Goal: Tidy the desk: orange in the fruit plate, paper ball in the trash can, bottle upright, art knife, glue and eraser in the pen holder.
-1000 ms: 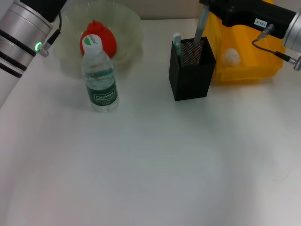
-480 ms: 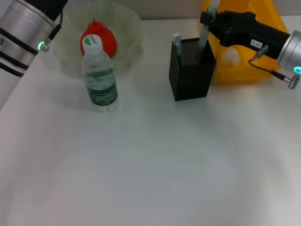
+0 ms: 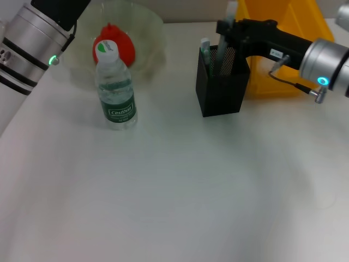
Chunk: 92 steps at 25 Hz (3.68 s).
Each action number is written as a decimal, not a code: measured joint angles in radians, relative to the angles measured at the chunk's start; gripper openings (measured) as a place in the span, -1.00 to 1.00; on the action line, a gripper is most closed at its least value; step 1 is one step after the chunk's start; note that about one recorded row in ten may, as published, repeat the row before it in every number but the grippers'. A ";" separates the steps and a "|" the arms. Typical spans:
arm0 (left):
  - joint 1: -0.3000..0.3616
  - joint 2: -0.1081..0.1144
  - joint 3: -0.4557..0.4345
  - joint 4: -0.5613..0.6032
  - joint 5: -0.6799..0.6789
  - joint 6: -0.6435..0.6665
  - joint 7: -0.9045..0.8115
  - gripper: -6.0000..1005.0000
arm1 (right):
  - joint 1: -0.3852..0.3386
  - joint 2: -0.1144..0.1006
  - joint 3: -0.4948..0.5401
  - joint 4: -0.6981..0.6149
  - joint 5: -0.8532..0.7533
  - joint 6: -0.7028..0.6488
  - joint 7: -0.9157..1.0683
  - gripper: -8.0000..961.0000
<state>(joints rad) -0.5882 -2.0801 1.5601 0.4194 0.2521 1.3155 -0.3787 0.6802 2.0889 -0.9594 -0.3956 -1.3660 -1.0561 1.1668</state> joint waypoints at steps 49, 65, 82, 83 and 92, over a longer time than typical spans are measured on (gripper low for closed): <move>0.108 0.121 0.079 0.000 0.370 0.297 -0.570 0.66 | -0.224 -0.119 0.238 -0.435 -0.344 -0.846 0.363 -0.14; 0.193 0.116 -0.041 0.083 0.657 0.373 -0.684 0.66 | -0.235 -0.013 0.239 -0.536 -0.385 -0.909 0.259 -0.04; 0.190 0.133 -0.083 0.121 0.725 0.410 -0.726 0.66 | -0.252 -0.003 0.230 -0.449 -0.339 -0.907 0.093 0.49; 0.190 0.133 -0.083 0.121 0.725 0.410 -0.726 0.66 | -0.254 -0.003 0.230 -0.436 -0.320 -0.906 0.088 0.49; 0.175 0.130 -0.125 0.115 0.727 0.391 -0.729 0.66 | -0.258 -0.007 0.307 -0.345 -0.291 -0.893 -0.045 0.49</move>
<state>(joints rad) -0.4135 -1.9501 1.4353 0.5349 0.9790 1.7062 -1.1078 0.4218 2.0815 -0.6521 -0.7404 -1.6570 -1.9488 1.1215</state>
